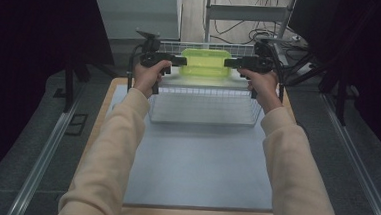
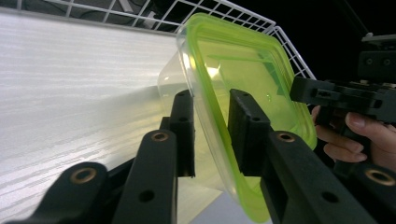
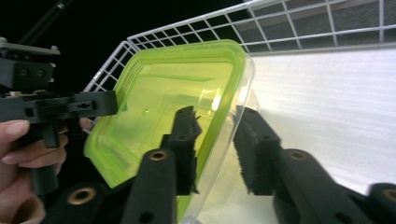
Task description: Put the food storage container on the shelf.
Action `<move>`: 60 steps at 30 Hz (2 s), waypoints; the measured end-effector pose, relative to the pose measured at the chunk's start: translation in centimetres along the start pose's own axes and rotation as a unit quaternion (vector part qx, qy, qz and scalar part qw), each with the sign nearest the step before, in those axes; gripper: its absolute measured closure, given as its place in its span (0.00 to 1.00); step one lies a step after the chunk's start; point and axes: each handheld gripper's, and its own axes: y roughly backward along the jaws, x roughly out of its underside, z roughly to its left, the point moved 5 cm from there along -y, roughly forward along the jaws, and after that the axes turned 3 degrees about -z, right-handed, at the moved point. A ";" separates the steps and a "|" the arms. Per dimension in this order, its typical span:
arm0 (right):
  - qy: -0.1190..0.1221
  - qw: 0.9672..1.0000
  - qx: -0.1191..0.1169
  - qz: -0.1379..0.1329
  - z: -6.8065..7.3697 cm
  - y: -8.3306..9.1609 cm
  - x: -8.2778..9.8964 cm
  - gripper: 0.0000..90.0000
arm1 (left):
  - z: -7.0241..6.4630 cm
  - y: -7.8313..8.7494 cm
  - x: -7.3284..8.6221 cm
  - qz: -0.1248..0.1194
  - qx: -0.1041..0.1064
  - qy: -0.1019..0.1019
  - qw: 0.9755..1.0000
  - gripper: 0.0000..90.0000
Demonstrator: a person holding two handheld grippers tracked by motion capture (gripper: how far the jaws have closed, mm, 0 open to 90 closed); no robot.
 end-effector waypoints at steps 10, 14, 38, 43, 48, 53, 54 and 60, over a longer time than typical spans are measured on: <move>0.044 0.998 0.021 -0.039 0.5 1.3 -0.1 0.38 | -0.5 0.9 0.1 -0.034 -0.041 -0.052 0.997 0.34; 0.066 0.996 0.018 -0.050 1.1 1.9 0.1 0.35 | -1.3 1.6 0.5 -0.041 -0.025 -0.066 0.997 0.30; 0.176 0.983 -0.044 -0.031 3.5 8.1 10.5 0.30 | -4.0 7.6 12.6 -0.046 0.020 -0.125 0.991 0.25; 0.179 0.982 -0.061 -0.032 3.0 9.0 13.3 0.30 | -3.6 7.9 15.6 -0.037 0.025 -0.130 0.991 0.25; 0.179 0.981 -0.075 -0.018 2.0 9.8 16.9 0.29 | -2.8 8.0 19.5 -0.019 0.018 -0.137 0.990 0.26; 0.179 0.981 -0.075 -0.013 1.2 9.9 19.1 0.29 | -2.3 7.8 21.7 -0.010 0.016 -0.140 0.990 0.26; 0.181 0.981 -0.074 -0.011 1.1 9.9 19.5 0.29 | -2.1 7.8 22.3 -0.005 0.016 -0.141 0.990 0.26; 0.200 0.978 -0.064 0.018 0.1 9.5 23.8 0.29 | -0.9 6.8 26.1 0.023 0.008 -0.147 0.989 0.26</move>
